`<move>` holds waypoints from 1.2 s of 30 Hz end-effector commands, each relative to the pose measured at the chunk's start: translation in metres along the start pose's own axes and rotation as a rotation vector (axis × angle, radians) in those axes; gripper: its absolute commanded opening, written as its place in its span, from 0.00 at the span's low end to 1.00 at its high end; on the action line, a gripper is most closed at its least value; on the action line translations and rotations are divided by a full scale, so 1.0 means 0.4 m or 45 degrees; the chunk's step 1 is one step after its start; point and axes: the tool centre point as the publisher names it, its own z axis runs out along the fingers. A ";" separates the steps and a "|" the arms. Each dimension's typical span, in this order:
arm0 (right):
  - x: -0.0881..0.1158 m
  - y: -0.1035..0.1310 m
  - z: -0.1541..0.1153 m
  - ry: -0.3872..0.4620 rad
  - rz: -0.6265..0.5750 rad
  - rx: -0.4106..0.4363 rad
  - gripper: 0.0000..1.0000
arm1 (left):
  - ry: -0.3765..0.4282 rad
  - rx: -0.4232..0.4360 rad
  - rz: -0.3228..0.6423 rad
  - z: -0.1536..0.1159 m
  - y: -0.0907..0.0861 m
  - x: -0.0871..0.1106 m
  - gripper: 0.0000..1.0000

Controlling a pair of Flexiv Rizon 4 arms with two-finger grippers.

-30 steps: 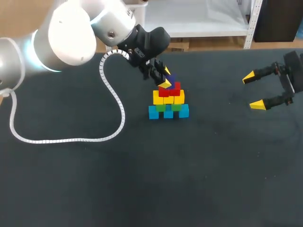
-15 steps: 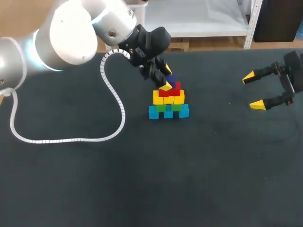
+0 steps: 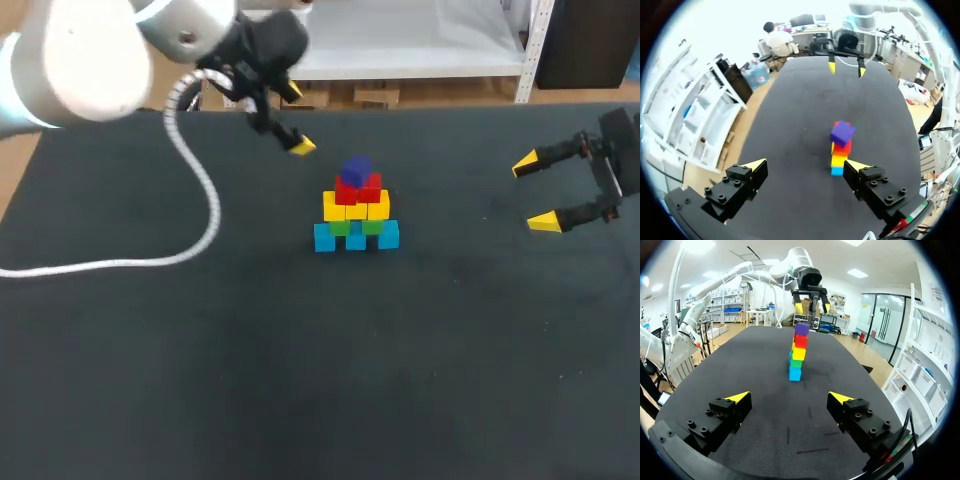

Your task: Place the blue cubes, place green cubes on the blue cubes, place the yellow cubes on the green cubes, then place the red cubes on the yellow cubes, and place purple cube on the red cubes.

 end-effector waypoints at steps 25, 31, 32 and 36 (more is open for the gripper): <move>0.001 -0.001 0.001 -0.001 -0.001 0.000 1.00 | -0.187 -0.219 0.059 -0.200 -0.072 0.092 1.00; 0.001 -0.001 0.001 -0.001 -0.001 0.000 1.00 | -0.140 -0.088 0.218 -0.130 0.014 0.082 0.94; 0.001 -0.001 0.001 -0.001 -0.001 0.000 1.00 | -0.144 -0.080 0.243 -0.122 0.024 0.078 1.00; 0.001 -0.001 0.001 -0.001 -0.001 0.000 1.00 | -0.140 -0.021 0.309 -0.081 0.050 0.062 1.00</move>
